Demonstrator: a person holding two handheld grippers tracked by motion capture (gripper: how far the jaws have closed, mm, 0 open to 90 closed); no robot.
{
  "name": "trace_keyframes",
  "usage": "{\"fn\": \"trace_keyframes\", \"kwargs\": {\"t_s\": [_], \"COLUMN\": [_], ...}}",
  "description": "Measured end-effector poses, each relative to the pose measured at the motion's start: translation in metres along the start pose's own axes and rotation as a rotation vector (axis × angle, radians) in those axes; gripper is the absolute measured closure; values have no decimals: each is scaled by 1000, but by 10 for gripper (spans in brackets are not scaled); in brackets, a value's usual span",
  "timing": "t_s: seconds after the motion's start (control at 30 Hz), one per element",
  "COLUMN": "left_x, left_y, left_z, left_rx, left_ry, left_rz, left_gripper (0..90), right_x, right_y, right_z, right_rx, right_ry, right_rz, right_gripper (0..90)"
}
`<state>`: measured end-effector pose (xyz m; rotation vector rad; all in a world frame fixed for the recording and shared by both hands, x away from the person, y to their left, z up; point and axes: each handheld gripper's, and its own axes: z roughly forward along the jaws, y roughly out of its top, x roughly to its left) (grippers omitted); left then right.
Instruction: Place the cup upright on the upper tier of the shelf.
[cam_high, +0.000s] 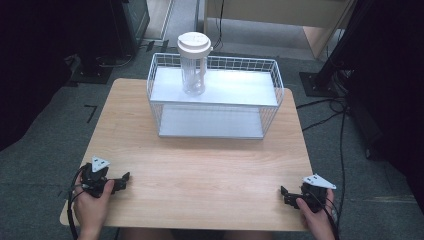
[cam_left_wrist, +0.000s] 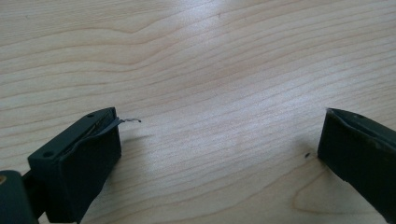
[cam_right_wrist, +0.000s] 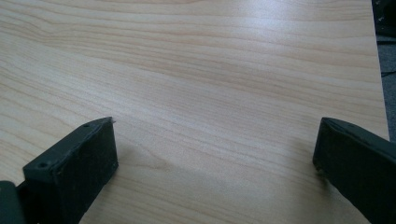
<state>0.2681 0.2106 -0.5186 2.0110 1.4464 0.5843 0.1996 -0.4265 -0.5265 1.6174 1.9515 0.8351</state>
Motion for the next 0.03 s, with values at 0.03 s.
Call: {"fn": "trace_keyframes", "kwargs": {"t_s": [0.03], "left_x": [-1], "left_y": [0], "left_z": [0], "left_rx": [-1], "left_ry": [15], "left_rz": [-15], "left_gripper": [0], "right_x": [0], "right_y": [0], "right_z": [0], "right_rx": [0], "right_ry": [0], "right_rz": [0], "right_gripper": [0]}}
